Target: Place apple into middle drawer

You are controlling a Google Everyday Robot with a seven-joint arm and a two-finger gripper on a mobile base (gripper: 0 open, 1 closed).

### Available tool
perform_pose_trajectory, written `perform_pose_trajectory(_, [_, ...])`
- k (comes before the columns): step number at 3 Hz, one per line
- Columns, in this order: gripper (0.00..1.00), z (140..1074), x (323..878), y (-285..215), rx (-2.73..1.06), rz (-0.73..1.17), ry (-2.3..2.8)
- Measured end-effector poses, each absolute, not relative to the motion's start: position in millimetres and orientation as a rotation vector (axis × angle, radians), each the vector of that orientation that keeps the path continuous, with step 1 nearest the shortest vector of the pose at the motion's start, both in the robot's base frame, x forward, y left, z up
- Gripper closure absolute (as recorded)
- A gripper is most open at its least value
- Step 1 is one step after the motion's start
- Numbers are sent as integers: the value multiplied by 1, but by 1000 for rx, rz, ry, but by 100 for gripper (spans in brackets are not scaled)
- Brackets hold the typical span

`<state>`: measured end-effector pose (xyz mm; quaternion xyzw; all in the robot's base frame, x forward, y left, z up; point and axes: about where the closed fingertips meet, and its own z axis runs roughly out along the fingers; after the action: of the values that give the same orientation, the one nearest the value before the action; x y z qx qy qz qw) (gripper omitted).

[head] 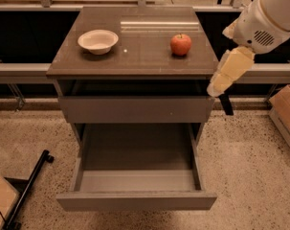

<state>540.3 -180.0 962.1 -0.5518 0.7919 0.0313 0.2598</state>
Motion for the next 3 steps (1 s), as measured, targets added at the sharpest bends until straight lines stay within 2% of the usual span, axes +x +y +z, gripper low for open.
perform_pose_trajectory(2, [0, 906, 663, -174, -1059, 265, 2134])
perform_pose_trajectory(3, [0, 888, 725, -196, -944, 298, 2112])
